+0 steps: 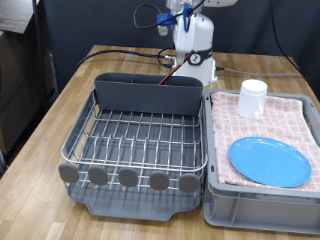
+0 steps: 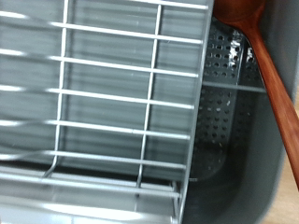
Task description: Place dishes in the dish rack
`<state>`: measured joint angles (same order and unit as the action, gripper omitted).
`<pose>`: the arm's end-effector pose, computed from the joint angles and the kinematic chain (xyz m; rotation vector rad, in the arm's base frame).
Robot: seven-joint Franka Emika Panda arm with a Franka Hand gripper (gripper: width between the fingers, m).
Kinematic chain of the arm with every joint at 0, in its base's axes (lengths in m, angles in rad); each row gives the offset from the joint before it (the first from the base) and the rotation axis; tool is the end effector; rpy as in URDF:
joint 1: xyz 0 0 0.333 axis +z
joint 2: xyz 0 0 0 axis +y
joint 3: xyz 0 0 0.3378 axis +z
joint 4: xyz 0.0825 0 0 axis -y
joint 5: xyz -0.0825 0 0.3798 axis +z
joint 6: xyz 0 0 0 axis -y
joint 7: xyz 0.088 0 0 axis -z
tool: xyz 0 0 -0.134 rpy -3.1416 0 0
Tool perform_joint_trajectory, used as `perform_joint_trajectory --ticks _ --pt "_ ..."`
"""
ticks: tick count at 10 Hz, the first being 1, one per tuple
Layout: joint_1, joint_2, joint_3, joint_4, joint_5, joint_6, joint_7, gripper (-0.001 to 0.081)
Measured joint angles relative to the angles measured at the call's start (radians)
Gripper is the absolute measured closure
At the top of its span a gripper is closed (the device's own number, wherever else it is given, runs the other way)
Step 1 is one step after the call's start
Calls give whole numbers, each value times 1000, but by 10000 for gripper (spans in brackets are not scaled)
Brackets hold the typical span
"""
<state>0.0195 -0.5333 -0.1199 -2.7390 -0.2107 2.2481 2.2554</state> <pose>0.3461 -0.0421 0.3759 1.4013 -2.7934 0.1779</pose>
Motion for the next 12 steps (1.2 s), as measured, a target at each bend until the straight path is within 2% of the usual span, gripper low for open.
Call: perform_joint_trajectory --ticks 1,3,6,7,10,12 --pt "8 -24 21 17 7 -36 3 3" --pt "76 -43 30 60 22 -91 -102 3" --pt "182 -22 53 126 32 -105 -223 3" --pt "201 13 46 152 34 -105 -270 3" --pt "201 20 49 156 28 -63 -270 3" --pt "211 71 62 196 24 -13 -300 3"
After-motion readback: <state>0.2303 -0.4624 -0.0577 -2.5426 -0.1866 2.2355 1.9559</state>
